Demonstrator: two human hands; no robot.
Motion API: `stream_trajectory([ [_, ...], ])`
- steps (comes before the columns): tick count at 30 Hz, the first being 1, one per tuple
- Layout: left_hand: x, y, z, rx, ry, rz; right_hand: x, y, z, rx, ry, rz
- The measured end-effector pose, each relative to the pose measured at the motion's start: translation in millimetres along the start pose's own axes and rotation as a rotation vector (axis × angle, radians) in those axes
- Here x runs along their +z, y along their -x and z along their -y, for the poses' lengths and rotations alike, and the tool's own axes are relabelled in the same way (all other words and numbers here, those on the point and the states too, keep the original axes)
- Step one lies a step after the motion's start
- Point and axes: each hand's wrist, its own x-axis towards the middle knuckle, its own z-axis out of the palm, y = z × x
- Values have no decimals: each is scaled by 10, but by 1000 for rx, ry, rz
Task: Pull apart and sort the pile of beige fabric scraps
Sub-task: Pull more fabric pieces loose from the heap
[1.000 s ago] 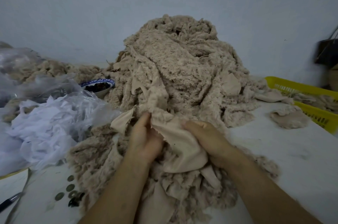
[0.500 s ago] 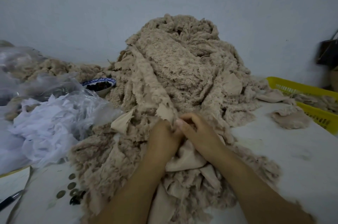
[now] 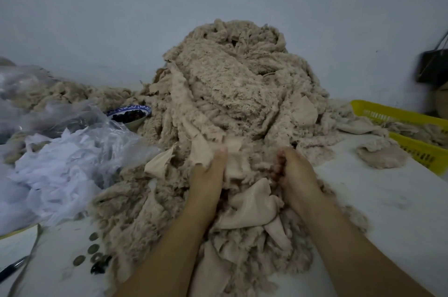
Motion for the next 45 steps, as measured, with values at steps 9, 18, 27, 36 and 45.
stream_trajectory([
  [9, 120, 167, 93, 321, -543, 559, 108, 201, 73, 73, 270, 538],
  [18, 128, 172, 96, 346, -640, 603, 166, 137, 61, -27, 185, 22],
  [27, -24, -113, 22, -296, 328, 292, 230, 367, -10, -303, 797, 563],
  [36, -144, -313, 16, -451, 831, -3, 106, 280, 17, -213, 479, 404],
  [45, -223, -301, -32, -289, 859, 80, -198, -32, 299, -8, -382, 76],
])
